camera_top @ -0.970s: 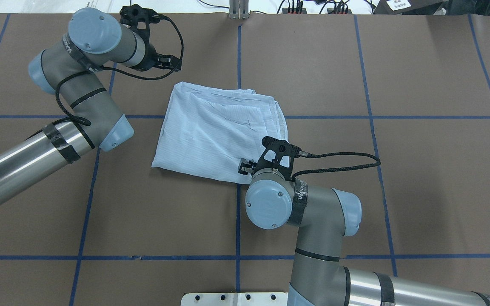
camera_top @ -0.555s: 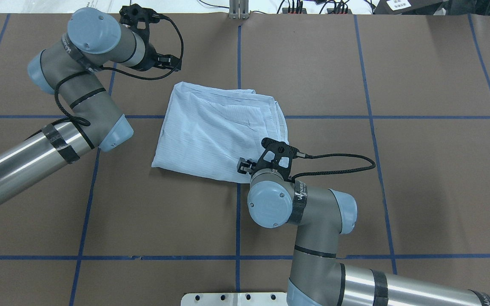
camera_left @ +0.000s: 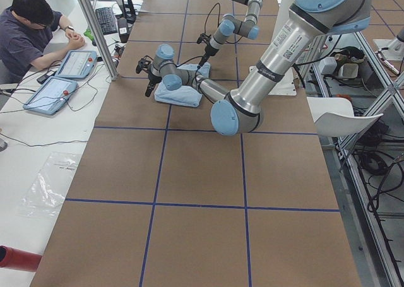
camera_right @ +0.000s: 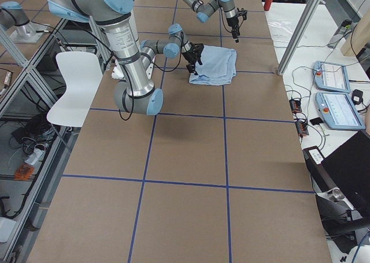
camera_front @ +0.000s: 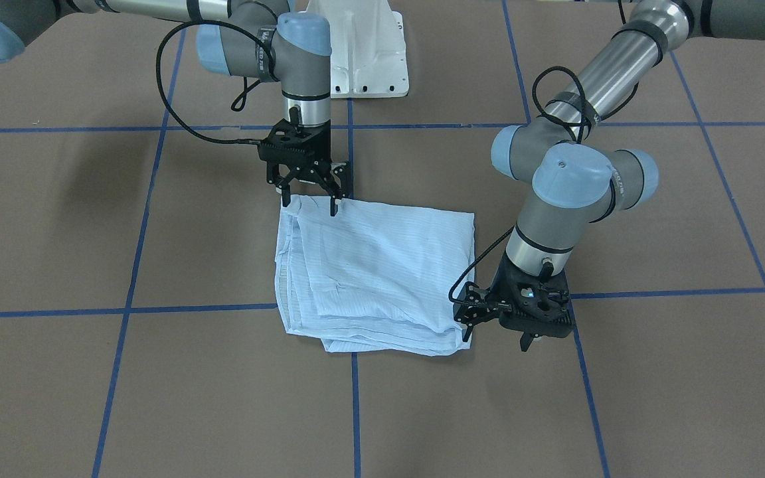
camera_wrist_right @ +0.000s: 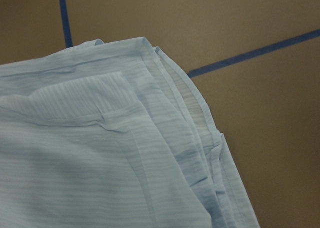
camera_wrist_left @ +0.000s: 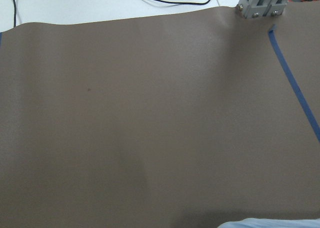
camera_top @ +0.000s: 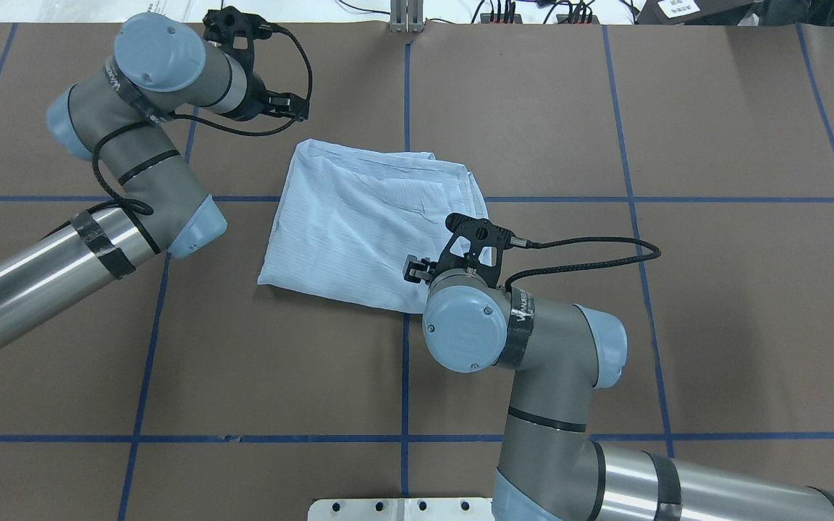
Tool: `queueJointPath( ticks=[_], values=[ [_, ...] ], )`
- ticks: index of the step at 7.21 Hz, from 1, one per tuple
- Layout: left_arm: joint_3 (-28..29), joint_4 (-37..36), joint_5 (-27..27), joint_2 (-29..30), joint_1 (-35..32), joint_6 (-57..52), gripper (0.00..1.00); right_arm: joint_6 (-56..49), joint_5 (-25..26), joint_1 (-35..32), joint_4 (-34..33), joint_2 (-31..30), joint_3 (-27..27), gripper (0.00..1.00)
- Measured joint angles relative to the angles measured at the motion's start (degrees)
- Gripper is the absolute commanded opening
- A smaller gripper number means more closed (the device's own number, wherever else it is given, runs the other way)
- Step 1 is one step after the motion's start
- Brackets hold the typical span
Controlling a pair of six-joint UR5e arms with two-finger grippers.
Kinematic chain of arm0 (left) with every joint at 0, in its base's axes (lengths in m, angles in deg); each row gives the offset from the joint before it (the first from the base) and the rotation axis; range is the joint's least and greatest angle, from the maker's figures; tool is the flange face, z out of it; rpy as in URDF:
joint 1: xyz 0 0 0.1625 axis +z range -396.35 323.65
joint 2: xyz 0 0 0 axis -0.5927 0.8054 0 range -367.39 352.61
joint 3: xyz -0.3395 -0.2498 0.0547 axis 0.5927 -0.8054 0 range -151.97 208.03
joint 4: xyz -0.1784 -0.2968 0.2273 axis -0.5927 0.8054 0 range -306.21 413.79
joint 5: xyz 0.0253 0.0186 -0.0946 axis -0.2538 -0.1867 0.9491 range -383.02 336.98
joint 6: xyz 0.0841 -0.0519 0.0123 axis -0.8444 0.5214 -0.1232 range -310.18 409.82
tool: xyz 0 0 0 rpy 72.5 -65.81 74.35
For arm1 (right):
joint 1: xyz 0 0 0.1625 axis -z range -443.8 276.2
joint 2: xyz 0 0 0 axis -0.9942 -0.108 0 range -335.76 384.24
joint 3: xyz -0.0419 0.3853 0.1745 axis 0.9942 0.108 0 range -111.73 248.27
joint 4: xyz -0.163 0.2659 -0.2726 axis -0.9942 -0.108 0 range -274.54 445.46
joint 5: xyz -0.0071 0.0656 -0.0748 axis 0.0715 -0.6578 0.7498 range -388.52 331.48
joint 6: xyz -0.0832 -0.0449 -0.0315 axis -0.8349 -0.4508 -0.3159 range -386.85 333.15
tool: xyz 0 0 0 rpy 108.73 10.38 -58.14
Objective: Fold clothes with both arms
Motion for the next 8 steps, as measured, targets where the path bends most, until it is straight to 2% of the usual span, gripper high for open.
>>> queueJointPath(
  ticks=[2, 5, 6, 8],
  values=[
    [-3.69, -0.43, 0.18, -2.89, 0.02, -0.22, 1.00, -7.74, -7.30, -5.24, -5.34, -0.30, -5.34, 1.00],
    [-21.60, -10.54, 0.45, -14.04, -1.10, -10.50, 1.00, -29.76, -26.43, -22.06, -6.33, -4.99, -6.92, 1.00],
    [-26.80, -13.28, 2.43, -18.52, -3.42, -16.76, 1.00, -40.67, -33.56, -29.39, -6.32, -8.46, -6.93, 1.00],
    [-30.91, -14.65, 12.68, -27.33, -13.27, -33.19, 1.00, -62.70, -44.68, -42.62, -6.36, -16.60, -6.83, 1.00]
  ],
)
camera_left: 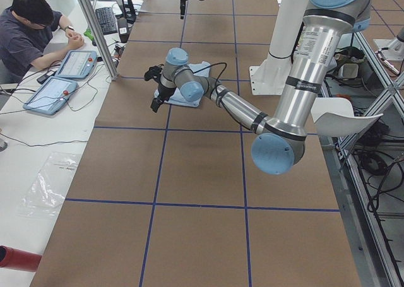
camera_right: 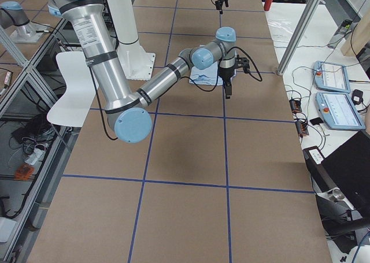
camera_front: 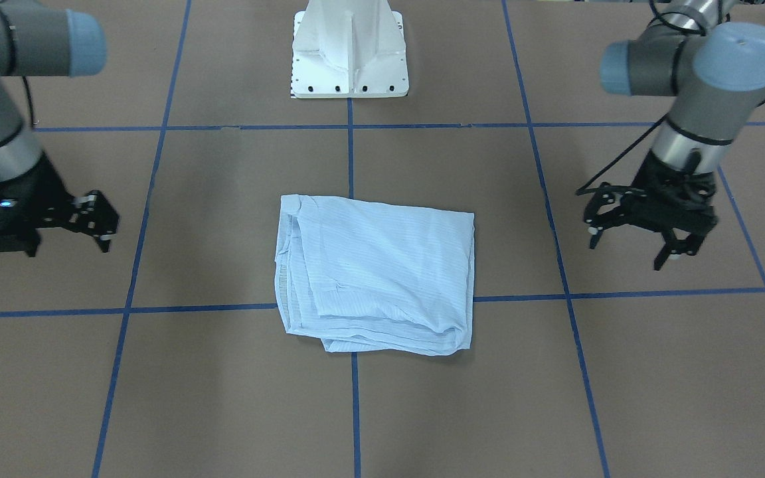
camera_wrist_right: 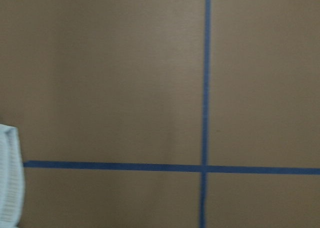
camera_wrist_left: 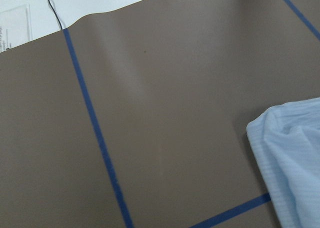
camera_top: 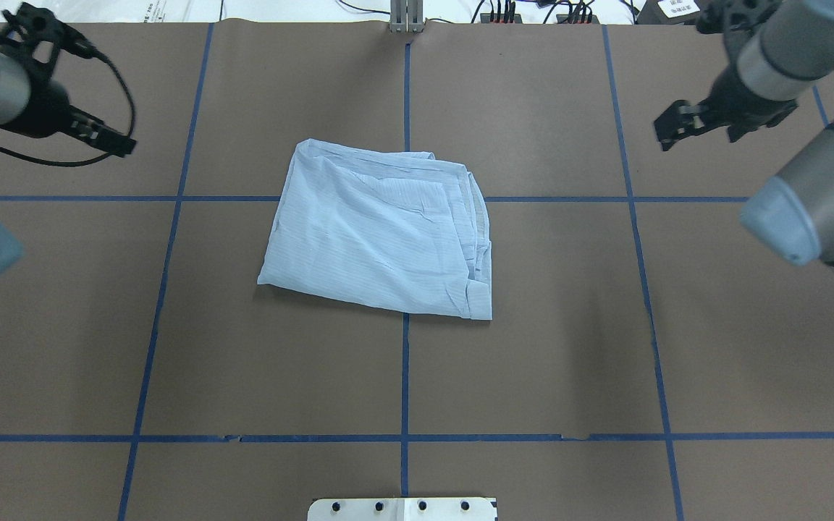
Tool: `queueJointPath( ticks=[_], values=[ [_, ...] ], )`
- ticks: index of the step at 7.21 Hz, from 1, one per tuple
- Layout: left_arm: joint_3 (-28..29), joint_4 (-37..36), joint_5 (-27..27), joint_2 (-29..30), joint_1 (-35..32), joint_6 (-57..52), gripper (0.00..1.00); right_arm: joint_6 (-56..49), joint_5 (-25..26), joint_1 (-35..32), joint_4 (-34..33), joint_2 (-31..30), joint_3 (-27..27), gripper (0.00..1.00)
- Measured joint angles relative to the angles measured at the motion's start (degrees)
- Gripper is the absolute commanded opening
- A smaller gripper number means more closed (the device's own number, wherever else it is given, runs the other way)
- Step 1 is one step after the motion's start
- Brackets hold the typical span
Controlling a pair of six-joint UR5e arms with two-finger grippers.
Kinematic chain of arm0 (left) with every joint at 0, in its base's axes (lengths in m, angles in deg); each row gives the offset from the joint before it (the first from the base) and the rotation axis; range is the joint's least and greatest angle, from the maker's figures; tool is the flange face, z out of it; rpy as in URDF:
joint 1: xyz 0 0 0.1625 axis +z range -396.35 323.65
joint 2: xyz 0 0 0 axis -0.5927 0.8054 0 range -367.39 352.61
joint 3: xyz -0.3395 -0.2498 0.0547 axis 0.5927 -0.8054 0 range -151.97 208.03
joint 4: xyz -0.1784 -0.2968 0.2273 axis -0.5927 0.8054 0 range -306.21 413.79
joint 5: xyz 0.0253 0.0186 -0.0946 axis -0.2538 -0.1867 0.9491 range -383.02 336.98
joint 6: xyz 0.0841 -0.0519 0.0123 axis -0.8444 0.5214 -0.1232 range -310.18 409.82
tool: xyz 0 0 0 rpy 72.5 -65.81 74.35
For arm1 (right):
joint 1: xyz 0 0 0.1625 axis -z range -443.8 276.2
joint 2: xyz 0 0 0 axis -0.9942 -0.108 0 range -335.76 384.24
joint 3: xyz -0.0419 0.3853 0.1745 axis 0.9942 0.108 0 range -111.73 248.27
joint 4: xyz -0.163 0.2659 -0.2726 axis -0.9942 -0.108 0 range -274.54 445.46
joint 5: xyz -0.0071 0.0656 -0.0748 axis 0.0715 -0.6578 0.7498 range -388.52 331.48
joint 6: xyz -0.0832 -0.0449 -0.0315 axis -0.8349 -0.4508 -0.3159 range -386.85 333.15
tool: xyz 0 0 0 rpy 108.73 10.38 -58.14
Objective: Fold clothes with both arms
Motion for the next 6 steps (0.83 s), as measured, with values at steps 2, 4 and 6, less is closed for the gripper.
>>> queueJointPath(
  ticks=[2, 4, 6],
  values=[
    [-0.69, 0.29, 7.86, -8.60, -9.40, -10.96, 1.00, -20.31, -4.86, -10.77, 0.02, -9.37, 0.34, 1.00],
    [1.41, 0.22, 9.18, -13.46, -14.02, -12.60, 1.00, -30.25, -6.97, -17.68, 0.92, -18.92, 0.28, 1.00],
    [4.49, -1.56, 11.03, -14.70, -20.01, -12.25, 1.00, -31.69, -7.27, -20.43, 2.50, -25.04, 1.06, 1.00]
  ],
)
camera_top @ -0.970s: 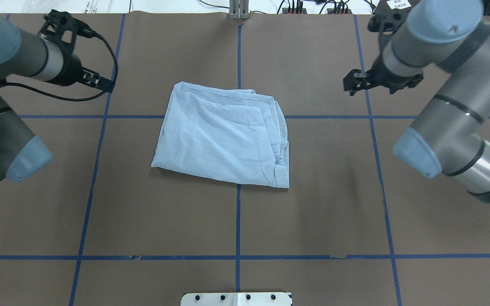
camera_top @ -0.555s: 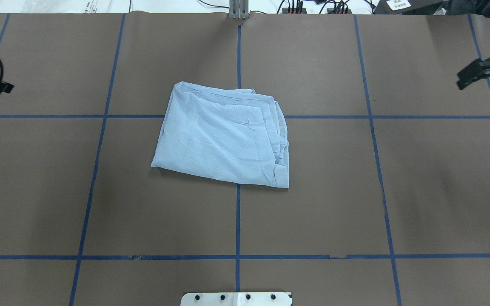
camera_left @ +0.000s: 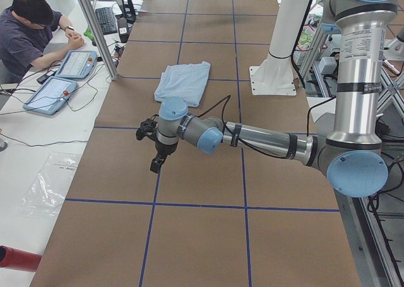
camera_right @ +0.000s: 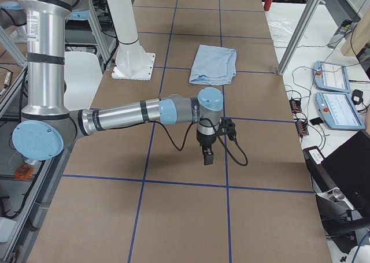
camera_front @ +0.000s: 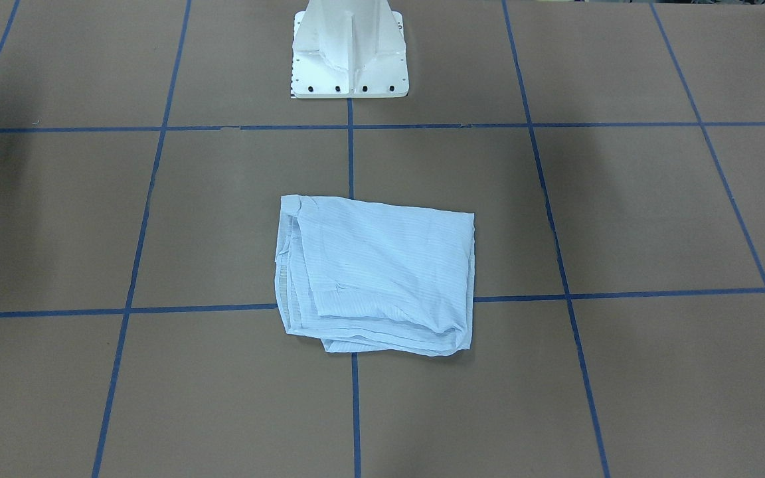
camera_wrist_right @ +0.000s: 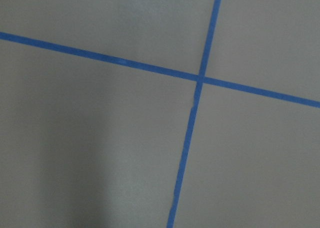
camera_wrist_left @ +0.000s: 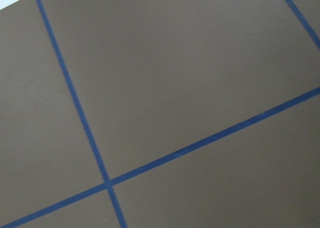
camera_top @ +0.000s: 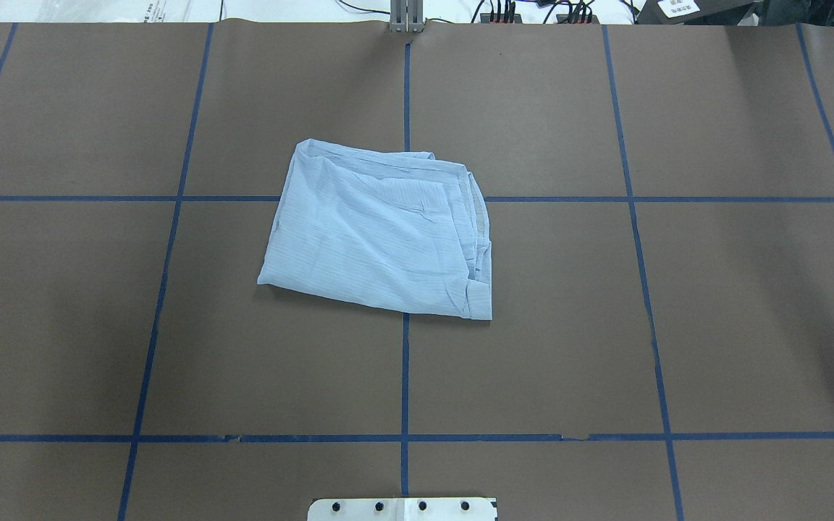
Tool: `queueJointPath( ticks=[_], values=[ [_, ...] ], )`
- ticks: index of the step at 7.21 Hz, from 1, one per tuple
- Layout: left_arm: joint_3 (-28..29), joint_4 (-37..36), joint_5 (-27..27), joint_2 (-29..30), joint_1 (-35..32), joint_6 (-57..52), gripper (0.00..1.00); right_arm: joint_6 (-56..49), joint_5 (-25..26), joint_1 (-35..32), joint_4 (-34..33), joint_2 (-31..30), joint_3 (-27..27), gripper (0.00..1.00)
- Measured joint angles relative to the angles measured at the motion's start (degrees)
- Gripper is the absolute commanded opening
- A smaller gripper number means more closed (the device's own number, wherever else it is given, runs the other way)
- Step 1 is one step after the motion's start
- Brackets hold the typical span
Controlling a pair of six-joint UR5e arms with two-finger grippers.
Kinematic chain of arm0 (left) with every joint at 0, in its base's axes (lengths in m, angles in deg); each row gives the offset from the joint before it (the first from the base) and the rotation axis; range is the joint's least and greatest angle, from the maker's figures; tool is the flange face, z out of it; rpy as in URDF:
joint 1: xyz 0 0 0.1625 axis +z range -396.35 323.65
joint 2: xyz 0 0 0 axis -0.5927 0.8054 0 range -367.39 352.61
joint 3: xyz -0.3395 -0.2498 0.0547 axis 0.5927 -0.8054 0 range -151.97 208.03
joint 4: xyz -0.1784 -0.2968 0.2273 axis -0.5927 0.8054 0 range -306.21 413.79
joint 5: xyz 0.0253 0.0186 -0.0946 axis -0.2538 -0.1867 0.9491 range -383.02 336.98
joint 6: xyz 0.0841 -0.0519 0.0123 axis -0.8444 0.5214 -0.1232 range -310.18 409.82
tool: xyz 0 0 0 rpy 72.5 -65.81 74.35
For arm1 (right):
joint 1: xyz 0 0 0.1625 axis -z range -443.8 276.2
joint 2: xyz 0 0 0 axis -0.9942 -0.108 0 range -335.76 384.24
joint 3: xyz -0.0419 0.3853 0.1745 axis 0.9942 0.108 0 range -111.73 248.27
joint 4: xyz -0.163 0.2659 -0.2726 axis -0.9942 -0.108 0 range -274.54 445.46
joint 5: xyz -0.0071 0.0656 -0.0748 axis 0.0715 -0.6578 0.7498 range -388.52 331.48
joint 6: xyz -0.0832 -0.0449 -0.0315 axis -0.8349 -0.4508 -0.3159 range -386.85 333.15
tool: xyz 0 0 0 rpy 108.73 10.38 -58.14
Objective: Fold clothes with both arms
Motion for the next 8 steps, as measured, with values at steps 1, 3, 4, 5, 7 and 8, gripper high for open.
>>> queueJointPath(
  ticks=[1, 3, 4, 5, 7, 8],
  values=[
    [0.76, -2.79, 3.31, -0.22, -1.98, 0.04, 1.00, -0.06, -0.45, -0.43, 0.22, -1.08, 0.22, 1.00],
    [0.76, -9.49, 7.91, -1.49, -4.32, -0.70, 1.00, -0.04, -1.59, -0.77, 0.31, -1.83, 0.38, 1.00],
    [0.71, -11.30, 8.41, -2.68, -4.74, -2.36, 1.00, -0.06, -2.29, -1.00, 0.32, -1.93, 0.41, 1.00],
    [0.71, -12.10, 8.58, -3.97, -5.11, -4.70, 1.00, -0.07, -2.94, -1.29, 0.32, -2.11, 0.43, 1.00],
    [0.15, -13.21, 8.49, -4.95, -6.41, -6.68, 1.00, -0.08, -4.15, -2.04, 0.33, -2.49, 0.42, 1.00],
    [-0.02, -13.34, 8.41, -5.03, -6.83, -6.79, 1.00, -0.08, -4.97, -2.53, 0.35, -2.69, 0.31, 1.00]
  ],
)
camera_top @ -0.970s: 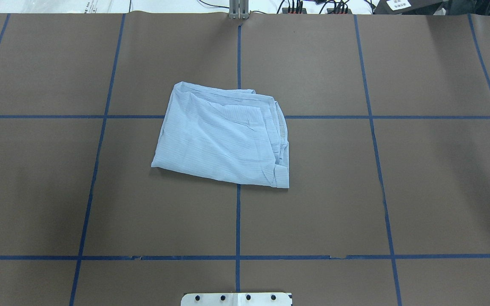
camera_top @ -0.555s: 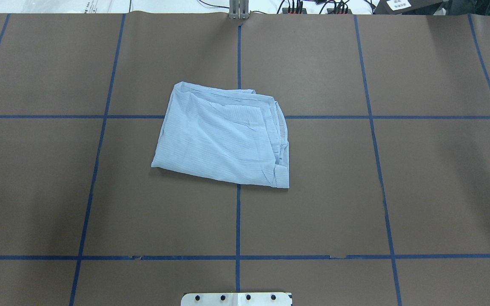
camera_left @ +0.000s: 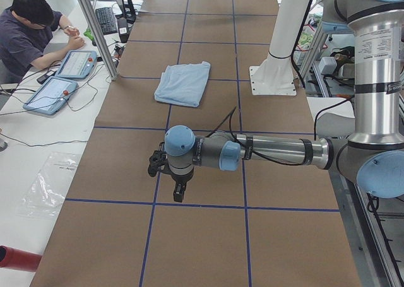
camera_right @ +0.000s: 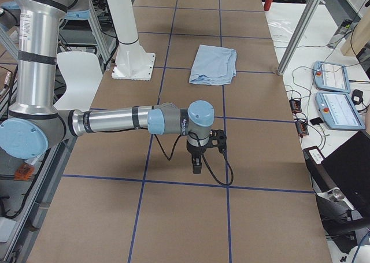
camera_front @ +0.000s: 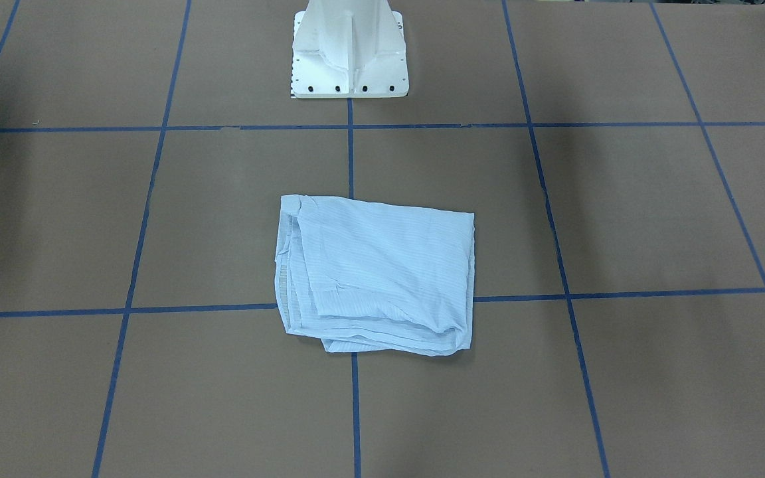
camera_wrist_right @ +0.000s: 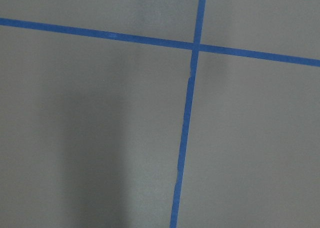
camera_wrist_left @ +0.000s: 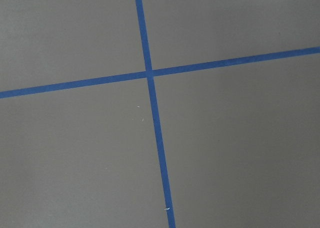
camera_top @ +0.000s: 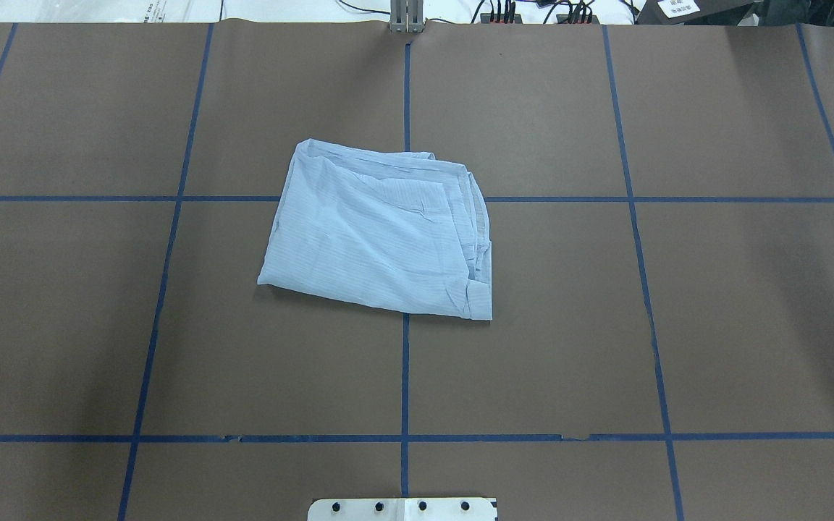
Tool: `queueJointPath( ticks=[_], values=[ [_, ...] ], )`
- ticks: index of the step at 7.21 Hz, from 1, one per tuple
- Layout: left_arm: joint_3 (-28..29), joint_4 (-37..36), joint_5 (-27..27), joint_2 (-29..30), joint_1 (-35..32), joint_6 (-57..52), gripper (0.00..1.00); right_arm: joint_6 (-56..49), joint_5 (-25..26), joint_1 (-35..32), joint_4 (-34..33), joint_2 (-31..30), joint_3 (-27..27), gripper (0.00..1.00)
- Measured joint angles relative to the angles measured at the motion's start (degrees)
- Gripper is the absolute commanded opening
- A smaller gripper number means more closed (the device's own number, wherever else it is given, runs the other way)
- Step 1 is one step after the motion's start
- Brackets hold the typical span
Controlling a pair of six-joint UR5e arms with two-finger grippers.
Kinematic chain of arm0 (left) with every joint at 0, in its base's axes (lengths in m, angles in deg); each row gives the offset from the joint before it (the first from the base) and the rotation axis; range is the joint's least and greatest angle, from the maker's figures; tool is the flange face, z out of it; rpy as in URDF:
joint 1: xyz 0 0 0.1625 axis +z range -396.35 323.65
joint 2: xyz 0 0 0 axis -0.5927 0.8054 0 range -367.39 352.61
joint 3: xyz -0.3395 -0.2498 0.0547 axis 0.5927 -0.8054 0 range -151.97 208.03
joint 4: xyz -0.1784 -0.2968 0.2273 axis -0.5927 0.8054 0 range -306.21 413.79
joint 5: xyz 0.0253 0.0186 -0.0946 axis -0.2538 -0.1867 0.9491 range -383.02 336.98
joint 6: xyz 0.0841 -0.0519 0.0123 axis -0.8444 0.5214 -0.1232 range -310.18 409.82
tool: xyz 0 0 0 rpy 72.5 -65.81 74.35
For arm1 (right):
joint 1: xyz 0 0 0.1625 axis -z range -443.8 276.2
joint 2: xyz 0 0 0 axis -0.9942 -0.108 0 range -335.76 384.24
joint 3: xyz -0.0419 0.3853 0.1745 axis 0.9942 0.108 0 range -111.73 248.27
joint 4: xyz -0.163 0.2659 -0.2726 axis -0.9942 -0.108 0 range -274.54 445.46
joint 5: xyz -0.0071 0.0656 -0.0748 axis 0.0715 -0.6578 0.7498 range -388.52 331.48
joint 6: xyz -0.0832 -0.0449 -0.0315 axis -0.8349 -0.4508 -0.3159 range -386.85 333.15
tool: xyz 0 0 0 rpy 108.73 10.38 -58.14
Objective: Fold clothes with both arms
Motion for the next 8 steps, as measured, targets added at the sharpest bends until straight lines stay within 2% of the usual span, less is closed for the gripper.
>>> queueJointPath(
  ticks=[8],
  values=[
    [0.28, 0.28, -1.41, -0.05, -0.31, 0.11, 1.00, -0.10, -0.72, -1.23, 0.07, -0.91, 0.12, 1.00]
  ],
)
